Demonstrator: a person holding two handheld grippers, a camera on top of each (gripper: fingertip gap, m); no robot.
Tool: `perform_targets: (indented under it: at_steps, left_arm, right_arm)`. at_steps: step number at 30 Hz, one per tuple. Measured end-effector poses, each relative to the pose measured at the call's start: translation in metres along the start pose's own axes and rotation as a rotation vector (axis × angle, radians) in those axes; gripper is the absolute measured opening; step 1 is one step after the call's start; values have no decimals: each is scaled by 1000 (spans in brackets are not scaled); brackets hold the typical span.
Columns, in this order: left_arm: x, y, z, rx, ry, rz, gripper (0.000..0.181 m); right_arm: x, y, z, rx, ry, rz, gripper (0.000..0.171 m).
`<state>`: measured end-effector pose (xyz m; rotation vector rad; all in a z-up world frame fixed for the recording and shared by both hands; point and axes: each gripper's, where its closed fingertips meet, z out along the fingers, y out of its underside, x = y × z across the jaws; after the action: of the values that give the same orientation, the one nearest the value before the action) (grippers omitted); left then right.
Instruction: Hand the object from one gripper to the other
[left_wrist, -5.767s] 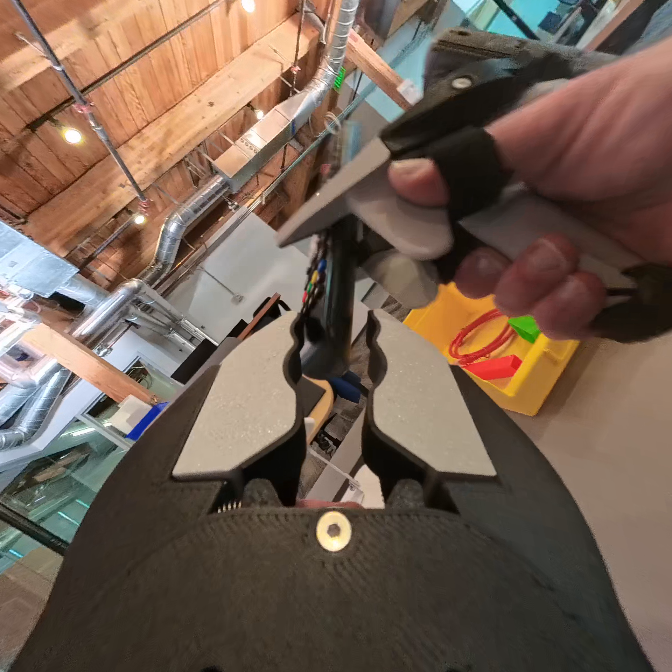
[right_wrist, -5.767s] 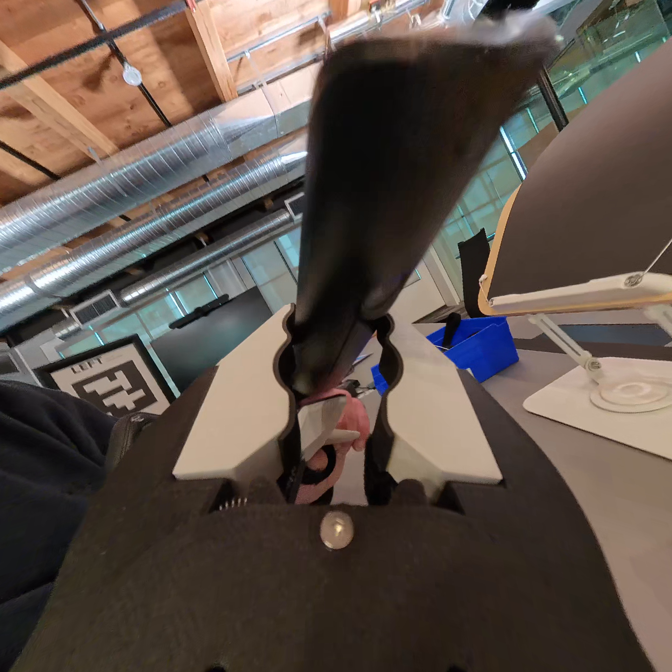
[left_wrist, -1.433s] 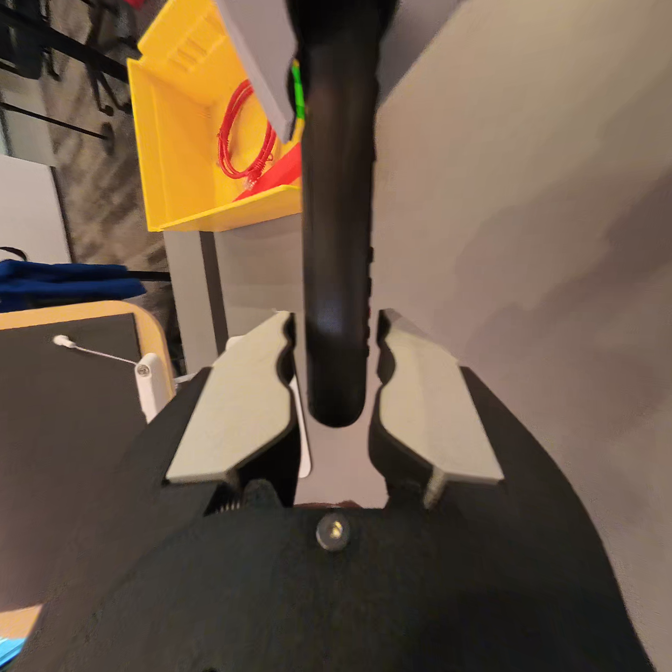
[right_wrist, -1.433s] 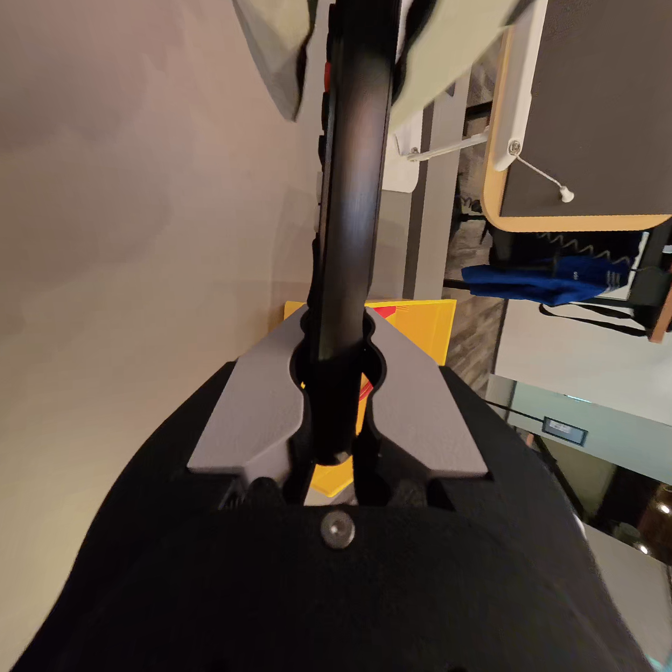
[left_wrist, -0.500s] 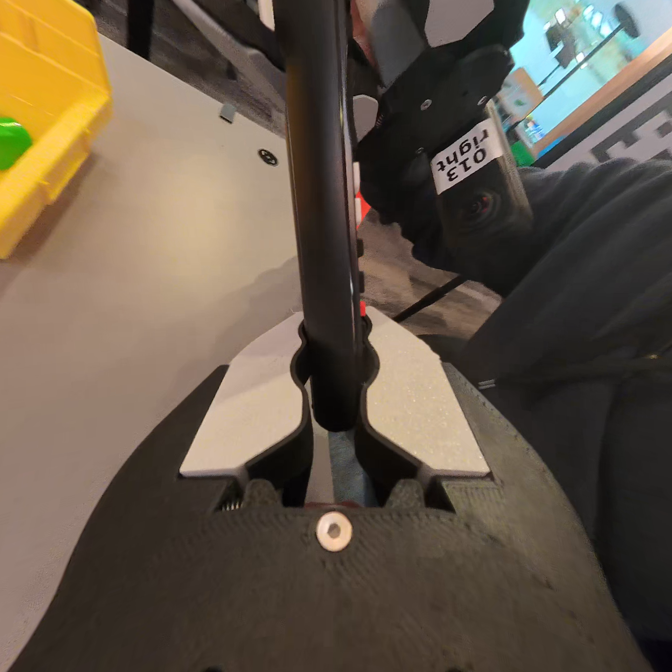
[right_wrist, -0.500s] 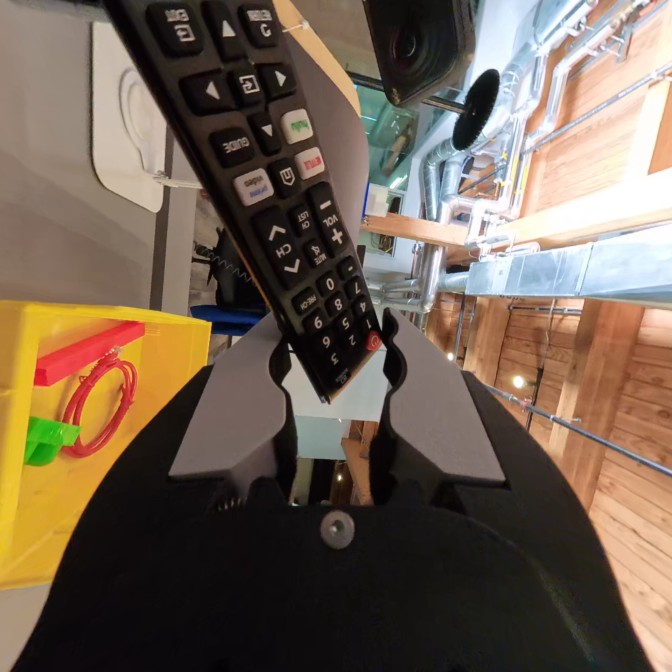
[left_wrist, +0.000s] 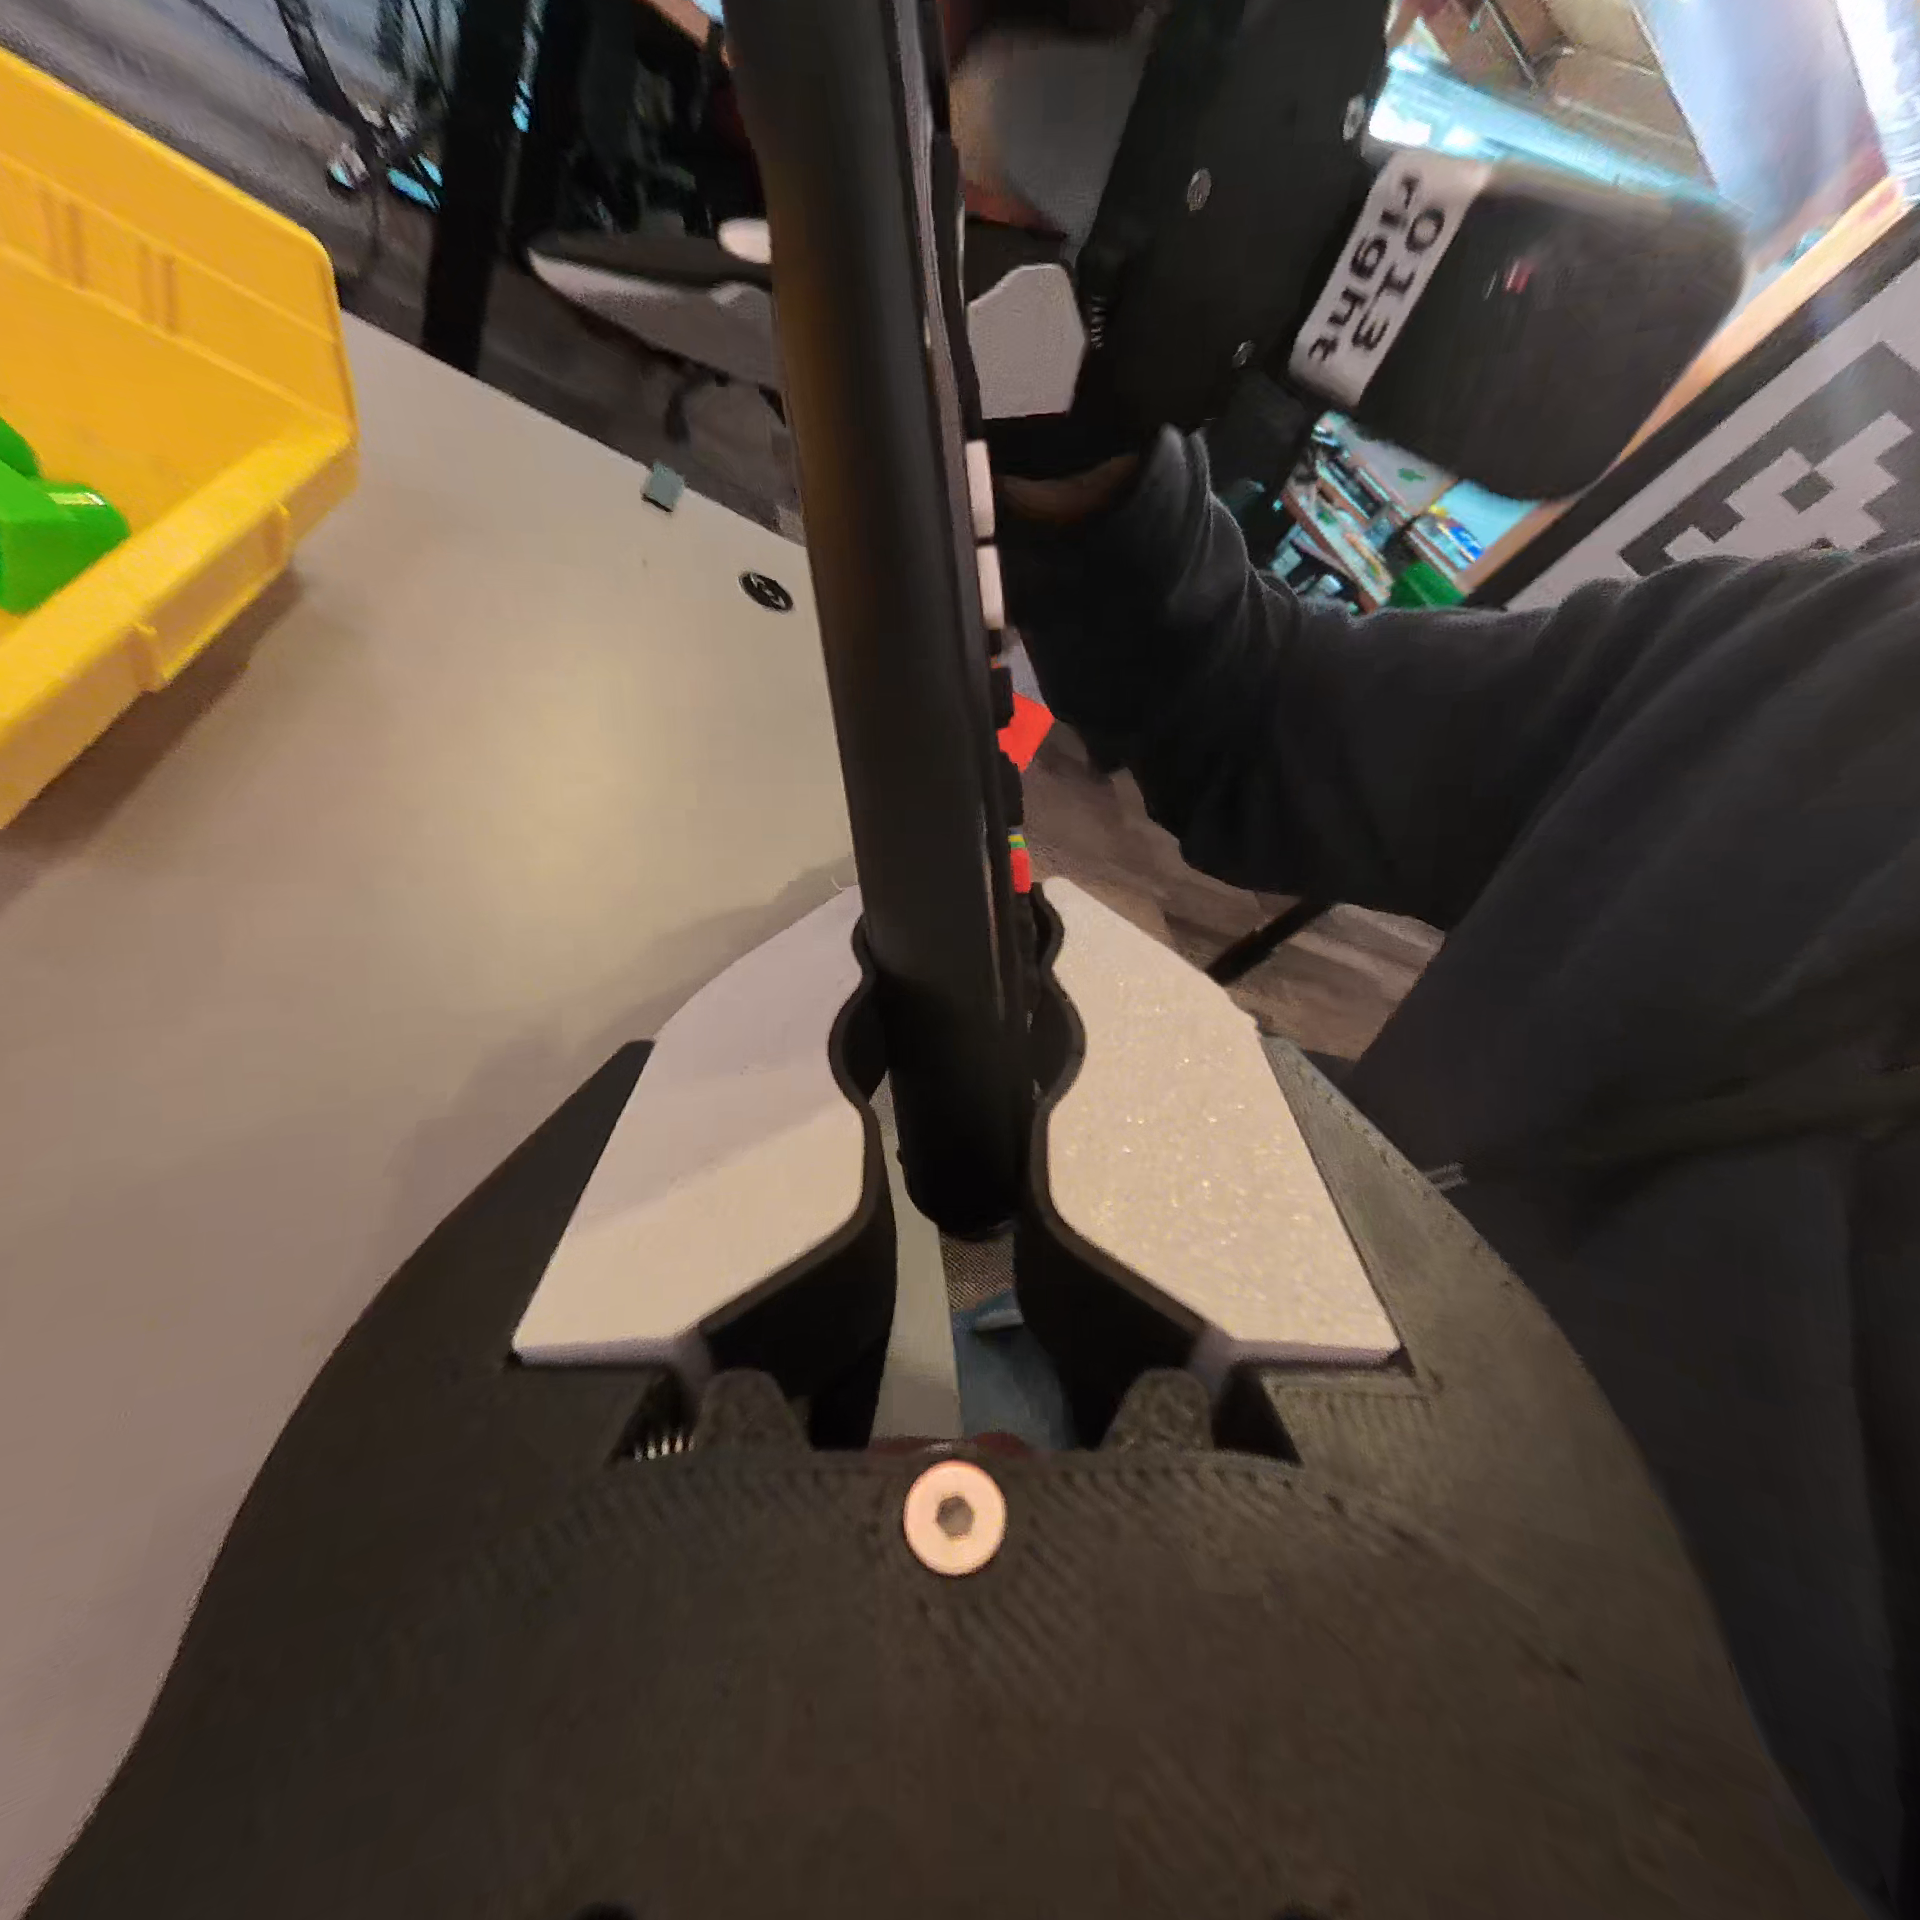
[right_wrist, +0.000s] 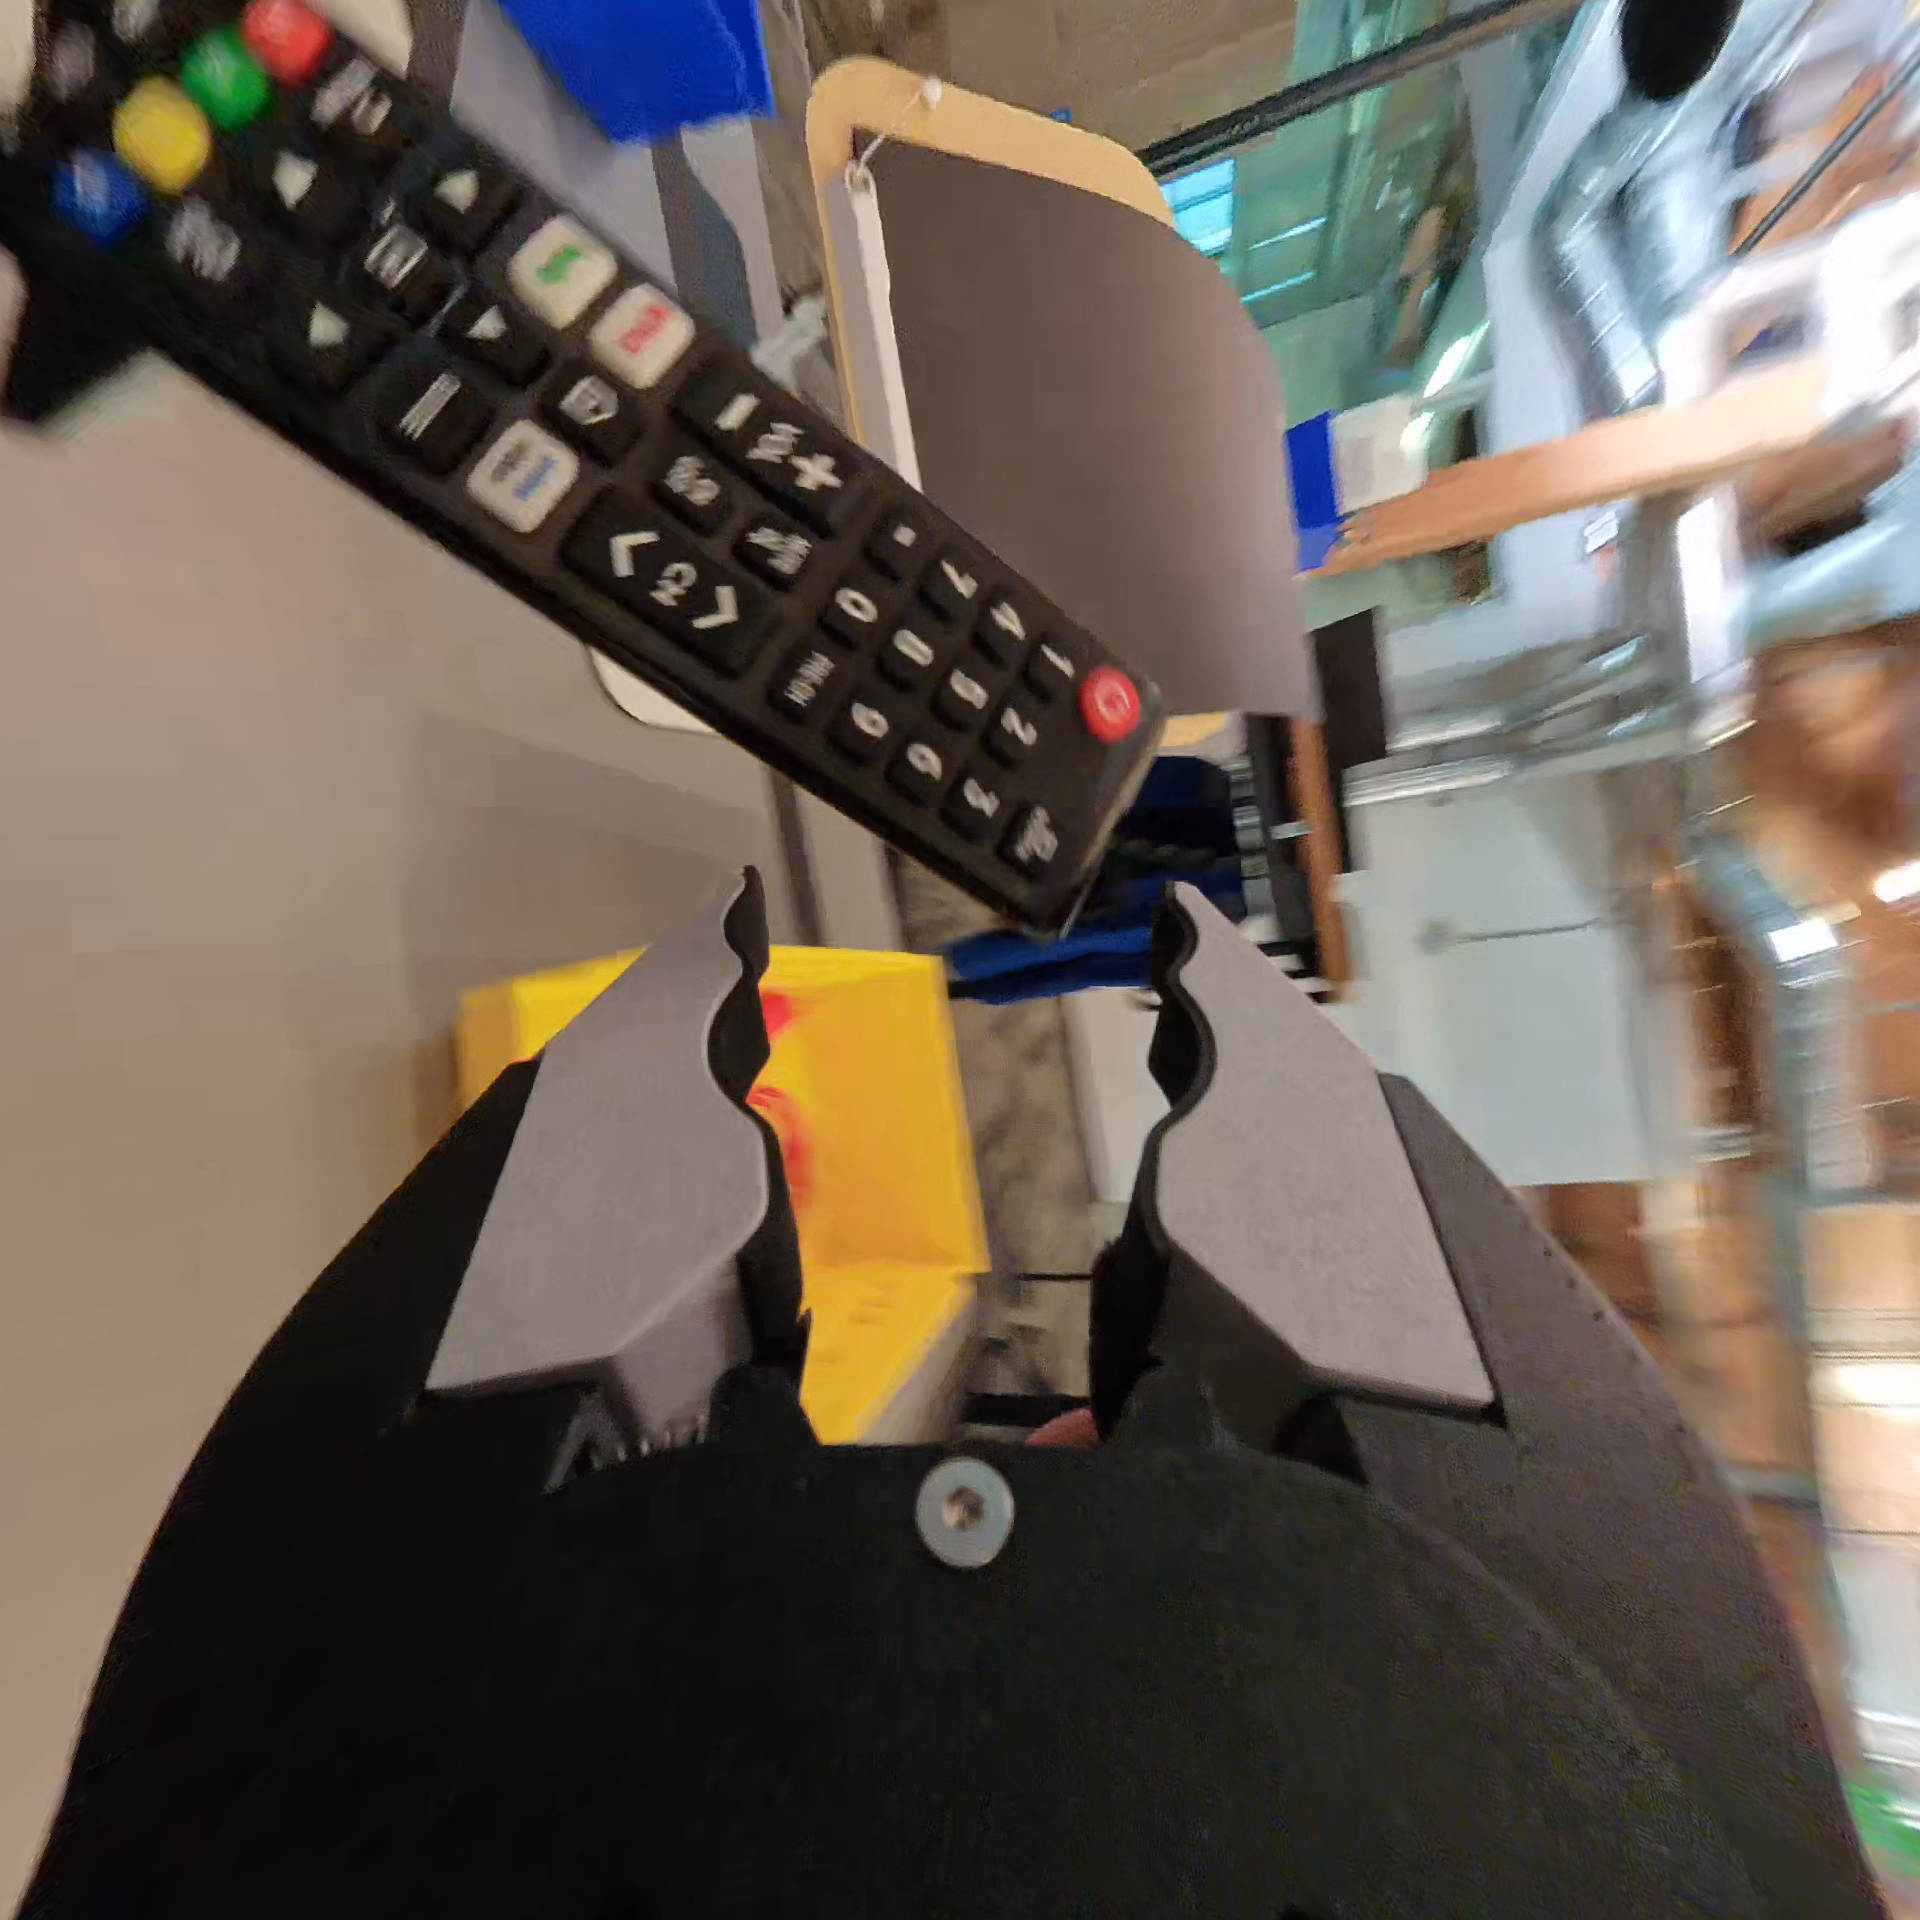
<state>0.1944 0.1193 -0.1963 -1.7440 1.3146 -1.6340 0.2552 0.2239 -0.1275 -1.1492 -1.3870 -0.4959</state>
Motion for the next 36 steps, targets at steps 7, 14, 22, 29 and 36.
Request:
perform_targets:
  at_steps: [7,14,22,29,36]
  left_arm:
    - [-1,-17,-4,150,-33,71,23]
    - [-3,-12,9,206,-64,148,23]
    - [-2,-21,10,330,-65,185,24]
    - [-8,-19,4,283,-145,231,43]
    - [-16,-14,-31,200,-296,346,43]
  right_arm:
    - [-30,-40,-21,395,-602,986,67]
    - [-50,-81,-14,544,-761,1259,48]
    - [-56,-95,-10,641,-698,1370,23]
    - [-45,-77,-8,552,-657,1357,21]
    - [4,4,15,303,-437,1347,21]
